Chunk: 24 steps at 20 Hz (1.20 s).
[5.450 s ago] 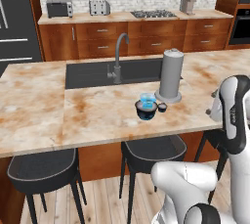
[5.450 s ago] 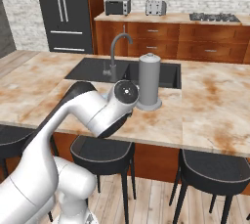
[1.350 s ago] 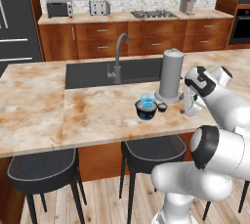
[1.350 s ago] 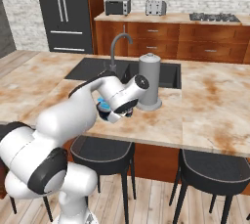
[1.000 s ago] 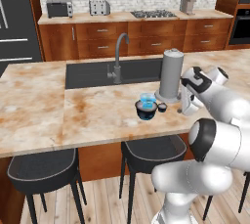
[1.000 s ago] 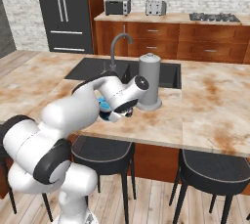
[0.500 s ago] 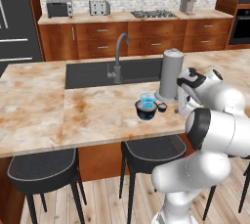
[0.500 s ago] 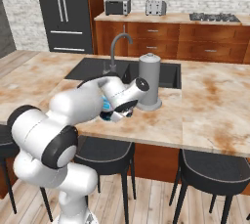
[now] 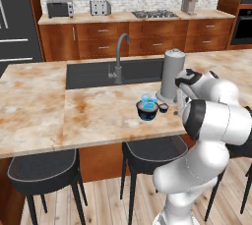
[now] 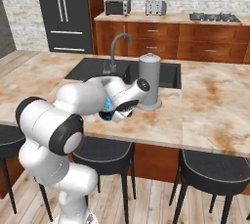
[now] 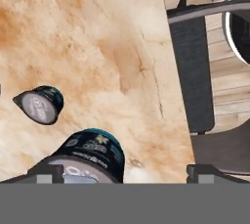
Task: Stack the yogurt containers by placing the smaller containers on top of the larger containers.
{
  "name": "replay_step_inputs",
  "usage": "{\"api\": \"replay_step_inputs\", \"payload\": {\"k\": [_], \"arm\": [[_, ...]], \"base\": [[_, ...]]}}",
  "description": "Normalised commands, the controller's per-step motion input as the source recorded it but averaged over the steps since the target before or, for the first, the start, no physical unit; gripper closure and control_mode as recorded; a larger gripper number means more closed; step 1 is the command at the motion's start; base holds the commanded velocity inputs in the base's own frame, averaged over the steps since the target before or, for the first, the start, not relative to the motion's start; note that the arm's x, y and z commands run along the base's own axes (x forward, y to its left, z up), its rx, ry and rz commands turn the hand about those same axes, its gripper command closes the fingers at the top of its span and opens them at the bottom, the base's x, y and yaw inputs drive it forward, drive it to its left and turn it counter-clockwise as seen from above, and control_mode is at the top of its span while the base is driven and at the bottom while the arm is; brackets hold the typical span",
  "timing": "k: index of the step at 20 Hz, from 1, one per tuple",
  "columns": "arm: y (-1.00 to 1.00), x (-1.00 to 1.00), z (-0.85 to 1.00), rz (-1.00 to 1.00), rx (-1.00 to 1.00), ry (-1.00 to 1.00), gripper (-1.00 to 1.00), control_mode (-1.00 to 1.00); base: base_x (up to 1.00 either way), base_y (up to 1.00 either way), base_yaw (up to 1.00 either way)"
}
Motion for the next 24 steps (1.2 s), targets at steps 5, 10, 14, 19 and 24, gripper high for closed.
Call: {"api": "replay_step_inputs", "payload": {"k": [5, 10, 14, 19, 24], "arm": [[-0.04, 0.12, -0.1, 0.02, 0.02, 0.07, -1.0, -1.0], [-0.03, 0.15, -0.1, 0.02, 0.04, 0.05, -1.0, -1.0], [-0.03, 0.22, -0.06, 0.02, 0.05, 0.0, -1.0, -1.0], [-0.05, 0.22, -0.05, 0.0, 0.05, 0.0, -1.0, -1.0], [-0.08, 0.16, -0.13, 0.01, 0.03, 0.01, -1.0, -1.0]], "base": [[0.0, 0.0, 0.0], [0.0, 0.0, 0.0], [0.0, 0.0, 0.0], [0.0, 0.0, 0.0], [0.0, 0.0, 0.0]]}}
